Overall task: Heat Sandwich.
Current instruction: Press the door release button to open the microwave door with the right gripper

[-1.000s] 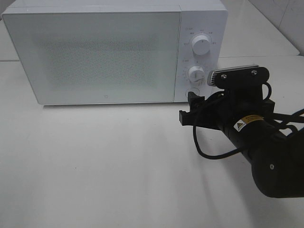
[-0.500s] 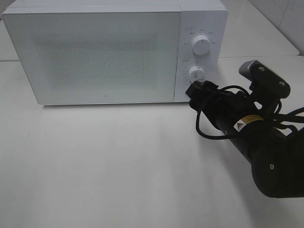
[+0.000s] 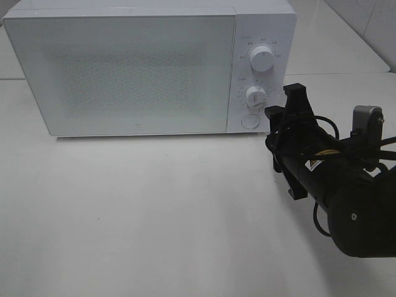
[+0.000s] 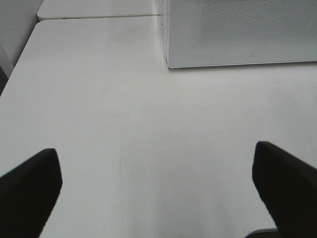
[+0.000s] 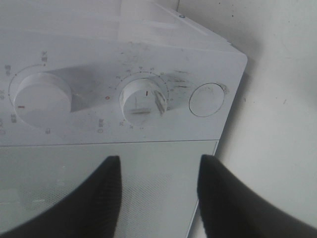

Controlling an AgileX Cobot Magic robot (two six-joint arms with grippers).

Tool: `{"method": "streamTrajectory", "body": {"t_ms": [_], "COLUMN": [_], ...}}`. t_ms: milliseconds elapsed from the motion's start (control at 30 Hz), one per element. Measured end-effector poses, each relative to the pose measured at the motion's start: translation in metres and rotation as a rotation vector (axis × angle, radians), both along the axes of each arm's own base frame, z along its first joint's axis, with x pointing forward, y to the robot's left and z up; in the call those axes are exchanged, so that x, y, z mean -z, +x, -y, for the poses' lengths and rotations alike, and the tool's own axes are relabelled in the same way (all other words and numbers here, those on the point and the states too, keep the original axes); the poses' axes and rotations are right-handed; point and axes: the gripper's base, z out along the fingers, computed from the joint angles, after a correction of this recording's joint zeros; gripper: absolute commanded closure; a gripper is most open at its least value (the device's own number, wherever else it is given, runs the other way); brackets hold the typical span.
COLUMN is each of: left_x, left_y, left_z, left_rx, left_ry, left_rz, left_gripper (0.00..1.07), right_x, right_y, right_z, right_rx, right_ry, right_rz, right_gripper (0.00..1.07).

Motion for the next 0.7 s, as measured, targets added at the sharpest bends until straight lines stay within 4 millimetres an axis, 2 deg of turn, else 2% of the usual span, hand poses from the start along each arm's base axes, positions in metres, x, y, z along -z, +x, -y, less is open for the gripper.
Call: {"method": "streamTrajectory", "body": {"t_ms": [33,133,167,200,700], "left_x": [0.000,0.000,0.000,0.000,0.000], "left_y": [0.000,0.000,0.000,0.000,0.000], "left_z": [0.000,0.000,0.000,0.000,0.000], "left_rx": [0.000,0.000,0.000,0.000,0.000], "left_ry": [0.000,0.000,0.000,0.000,0.000], "left_rz": [0.000,0.000,0.000,0.000,0.000], "left_gripper": [0.06,0.06,0.06,0.06,0.06], "right_x": [0.000,0.002,0.002,0.002,0.011], "right_y": [0.000,0.000,0.000,0.000,-0.001], "right_z": [0.001,0.002,0.002,0.002,0.000], "right_rx": [0.021,0.043,0.043,0.049,0.068], "right_ry": [0.032,0.065,0.065,0.070,0.118], "right_rz": [-0.006,-0.028,-0.028,-0.037,-0.156], "right_gripper": [0.84,0.99,0.99,1.07,1.06]}}
